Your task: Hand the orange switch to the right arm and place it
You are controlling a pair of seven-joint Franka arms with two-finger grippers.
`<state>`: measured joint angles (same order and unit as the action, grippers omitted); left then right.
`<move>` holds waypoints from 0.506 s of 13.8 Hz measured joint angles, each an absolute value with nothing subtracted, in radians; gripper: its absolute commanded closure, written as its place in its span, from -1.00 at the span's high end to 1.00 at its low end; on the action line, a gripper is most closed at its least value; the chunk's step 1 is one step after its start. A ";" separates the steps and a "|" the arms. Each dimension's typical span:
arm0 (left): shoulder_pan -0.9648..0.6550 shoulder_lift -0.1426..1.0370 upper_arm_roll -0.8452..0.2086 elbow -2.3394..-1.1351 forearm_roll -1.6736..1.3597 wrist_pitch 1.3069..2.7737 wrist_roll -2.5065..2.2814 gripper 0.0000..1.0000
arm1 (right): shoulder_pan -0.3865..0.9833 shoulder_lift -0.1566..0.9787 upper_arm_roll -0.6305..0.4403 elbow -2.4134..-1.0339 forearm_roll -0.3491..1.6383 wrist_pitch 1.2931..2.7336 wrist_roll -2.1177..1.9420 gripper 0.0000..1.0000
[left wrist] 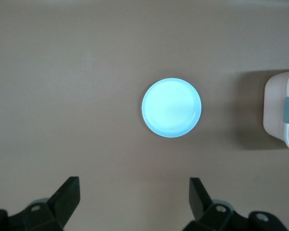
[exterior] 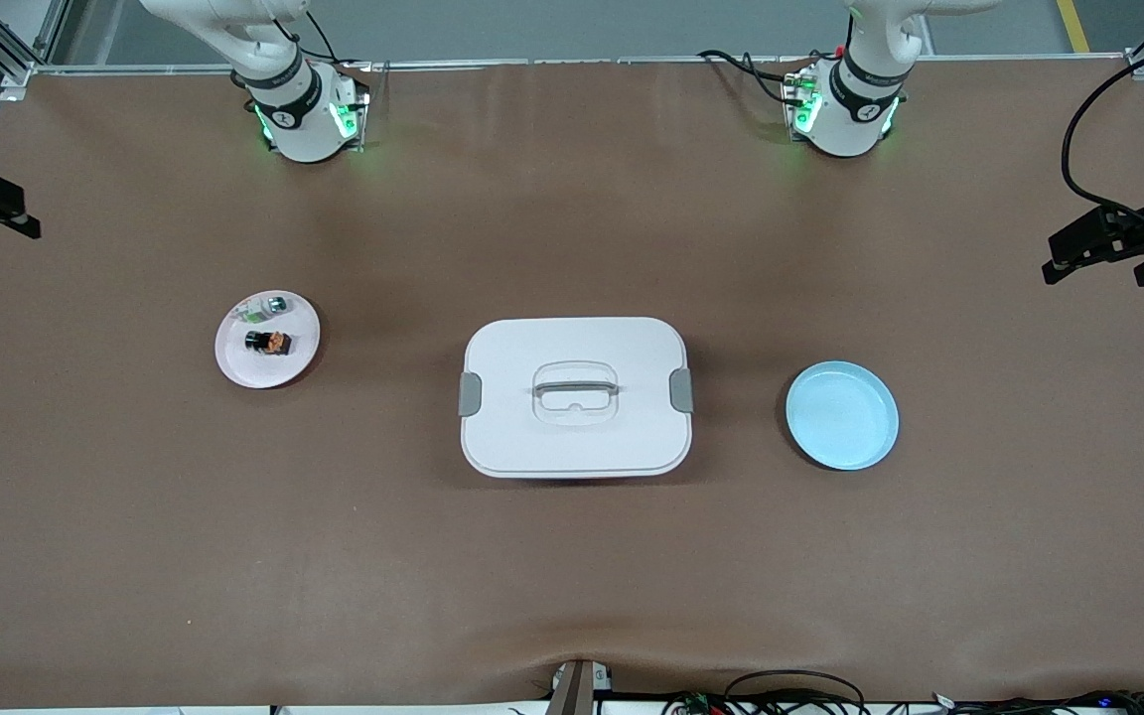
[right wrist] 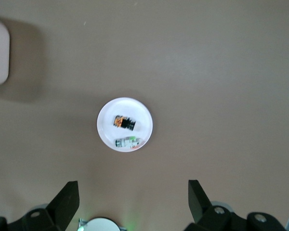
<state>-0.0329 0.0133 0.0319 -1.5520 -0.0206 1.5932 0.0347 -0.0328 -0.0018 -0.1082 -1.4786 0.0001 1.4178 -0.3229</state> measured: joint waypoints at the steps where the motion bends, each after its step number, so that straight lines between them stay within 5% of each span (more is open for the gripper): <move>1: -0.033 0.013 0.032 -1.552 -0.021 1.593 0.035 1.00 | -0.033 -0.002 -0.108 -1.462 -0.001 1.413 -0.283 1.00; 7: -0.032 0.014 0.032 -1.552 -0.021 1.593 0.035 1.00 | -0.032 0.002 -0.097 -1.451 -0.001 1.412 -0.197 1.00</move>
<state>-0.0324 0.0136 0.0319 -1.5520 -0.0206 1.5932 0.0347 -0.0323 0.0016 -0.0967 -1.4512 -0.0006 1.4115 -0.1971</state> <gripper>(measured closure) 0.000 0.000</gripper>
